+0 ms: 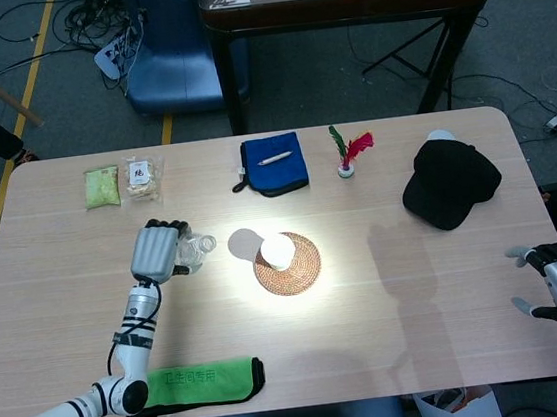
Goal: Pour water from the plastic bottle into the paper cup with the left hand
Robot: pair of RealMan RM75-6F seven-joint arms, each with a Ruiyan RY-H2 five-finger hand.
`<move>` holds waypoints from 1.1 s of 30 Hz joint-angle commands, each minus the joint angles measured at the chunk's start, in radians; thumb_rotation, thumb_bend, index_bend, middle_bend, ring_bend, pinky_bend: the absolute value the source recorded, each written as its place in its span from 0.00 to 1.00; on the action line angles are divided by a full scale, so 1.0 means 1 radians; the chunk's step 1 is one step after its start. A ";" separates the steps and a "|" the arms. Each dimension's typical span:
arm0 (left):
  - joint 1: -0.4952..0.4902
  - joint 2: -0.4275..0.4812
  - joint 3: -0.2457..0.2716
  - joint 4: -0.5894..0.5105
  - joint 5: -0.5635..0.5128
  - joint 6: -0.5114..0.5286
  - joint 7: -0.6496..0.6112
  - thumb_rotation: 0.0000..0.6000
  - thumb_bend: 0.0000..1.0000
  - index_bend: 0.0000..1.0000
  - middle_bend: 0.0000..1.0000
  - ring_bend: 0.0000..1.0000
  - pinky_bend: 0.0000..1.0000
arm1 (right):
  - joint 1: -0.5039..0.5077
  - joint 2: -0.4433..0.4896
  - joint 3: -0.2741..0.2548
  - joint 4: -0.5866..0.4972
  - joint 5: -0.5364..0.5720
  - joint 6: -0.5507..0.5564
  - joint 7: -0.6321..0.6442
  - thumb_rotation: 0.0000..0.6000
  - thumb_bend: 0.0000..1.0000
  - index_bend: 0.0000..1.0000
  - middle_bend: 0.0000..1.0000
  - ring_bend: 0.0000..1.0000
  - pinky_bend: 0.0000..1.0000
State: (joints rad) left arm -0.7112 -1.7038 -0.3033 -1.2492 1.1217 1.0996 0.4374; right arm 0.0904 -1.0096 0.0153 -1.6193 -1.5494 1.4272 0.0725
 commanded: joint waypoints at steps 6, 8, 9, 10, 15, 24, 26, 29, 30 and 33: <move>-0.080 -0.044 -0.010 -0.008 -0.080 0.001 0.224 1.00 0.01 0.74 0.79 0.45 0.32 | 0.004 0.004 0.001 0.009 0.005 -0.010 0.025 1.00 0.05 0.34 0.43 0.34 0.31; -0.093 -0.060 -0.019 -0.006 -0.111 0.018 0.283 1.00 0.01 0.74 0.80 0.46 0.35 | 0.004 0.005 0.001 0.010 0.006 -0.012 0.029 1.00 0.05 0.34 0.43 0.34 0.31; -0.099 -0.066 -0.022 -0.006 -0.123 0.025 0.309 1.00 0.01 0.74 0.80 0.47 0.36 | 0.005 0.005 0.001 0.010 0.007 -0.012 0.030 1.00 0.05 0.34 0.43 0.34 0.31; -0.105 -0.073 -0.024 -0.004 -0.133 0.035 0.336 1.00 0.01 0.74 0.80 0.47 0.37 | 0.005 0.006 0.001 0.011 0.008 -0.013 0.032 1.00 0.05 0.34 0.43 0.34 0.31; -0.137 -0.106 -0.036 -0.005 -0.203 0.086 0.502 1.00 0.02 0.75 0.81 0.48 0.39 | 0.007 0.006 0.002 0.014 0.013 -0.020 0.039 1.00 0.05 0.34 0.43 0.34 0.31; -0.185 -0.146 -0.059 -0.049 -0.399 0.148 0.777 1.00 0.02 0.76 0.82 0.48 0.39 | 0.014 0.006 0.003 0.020 0.022 -0.036 0.050 1.00 0.05 0.35 0.43 0.34 0.31; -0.197 -0.153 -0.060 -0.057 -0.430 0.163 0.821 1.00 0.02 0.76 0.82 0.48 0.40 | 0.015 0.007 0.003 0.021 0.024 -0.041 0.052 1.00 0.05 0.36 0.43 0.34 0.31; -0.219 -0.170 -0.061 -0.063 -0.467 0.187 0.876 1.00 0.03 0.76 0.82 0.49 0.40 | 0.016 0.008 0.003 0.022 0.024 -0.042 0.056 1.00 0.05 0.36 0.43 0.34 0.31; -0.225 -0.174 -0.061 -0.063 -0.475 0.192 0.889 1.00 0.03 0.76 0.82 0.49 0.40 | 0.016 0.008 0.002 0.022 0.024 -0.042 0.058 1.00 0.05 0.36 0.43 0.34 0.31; -0.245 -0.189 -0.058 -0.056 -0.497 0.206 0.927 1.00 0.03 0.76 0.82 0.49 0.40 | 0.015 0.010 0.003 0.023 0.022 -0.040 0.065 1.00 0.05 0.36 0.43 0.34 0.31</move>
State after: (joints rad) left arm -0.9447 -1.8827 -0.3621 -1.3066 0.6367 1.2953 1.3506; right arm 0.1059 -0.9995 0.0178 -1.5966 -1.5272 1.3870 0.1369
